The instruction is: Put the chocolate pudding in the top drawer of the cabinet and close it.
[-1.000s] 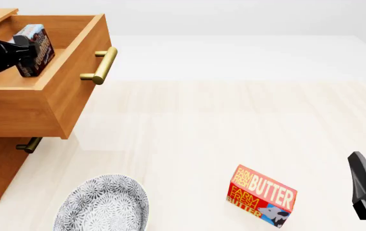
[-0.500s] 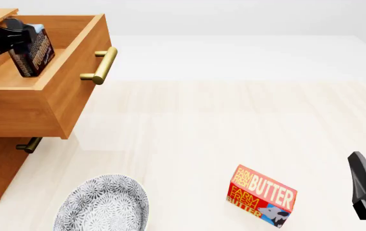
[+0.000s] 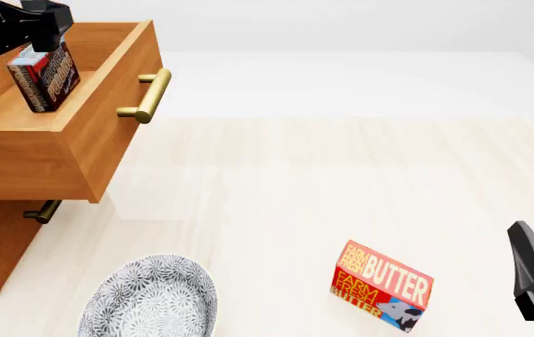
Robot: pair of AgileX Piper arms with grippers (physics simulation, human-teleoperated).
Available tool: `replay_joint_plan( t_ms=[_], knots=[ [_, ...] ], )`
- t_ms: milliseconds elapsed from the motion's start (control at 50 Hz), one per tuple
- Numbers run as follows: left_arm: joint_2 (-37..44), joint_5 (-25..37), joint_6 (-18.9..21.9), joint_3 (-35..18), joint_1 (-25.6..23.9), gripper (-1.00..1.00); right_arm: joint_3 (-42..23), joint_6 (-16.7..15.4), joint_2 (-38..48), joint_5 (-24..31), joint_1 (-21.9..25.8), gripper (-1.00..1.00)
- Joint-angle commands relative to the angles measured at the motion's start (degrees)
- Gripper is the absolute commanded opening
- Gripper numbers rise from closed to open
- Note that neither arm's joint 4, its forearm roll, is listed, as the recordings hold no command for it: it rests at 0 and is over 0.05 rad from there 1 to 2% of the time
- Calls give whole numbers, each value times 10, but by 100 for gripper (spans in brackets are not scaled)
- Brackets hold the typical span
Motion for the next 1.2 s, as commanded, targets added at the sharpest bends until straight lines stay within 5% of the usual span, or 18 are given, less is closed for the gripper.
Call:
replay_joint_plan(
  t_ms=[20, 580, 680, 1200],
  knots=[
    [5, 12, 1, -29, -45, 100, 0, 0, 0, 0, 0, 100],
    [72, -2, -58, -88, -156, 100, 0, 0, 0, 0, 0, 100],
    [70, -29, -116, -77, -184, 100, 0, 0, 0, 0, 0, 100],
    [175, 10, -147, -170, -257, 100, 0, 0, 0, 0, 0, 100]
  ],
)
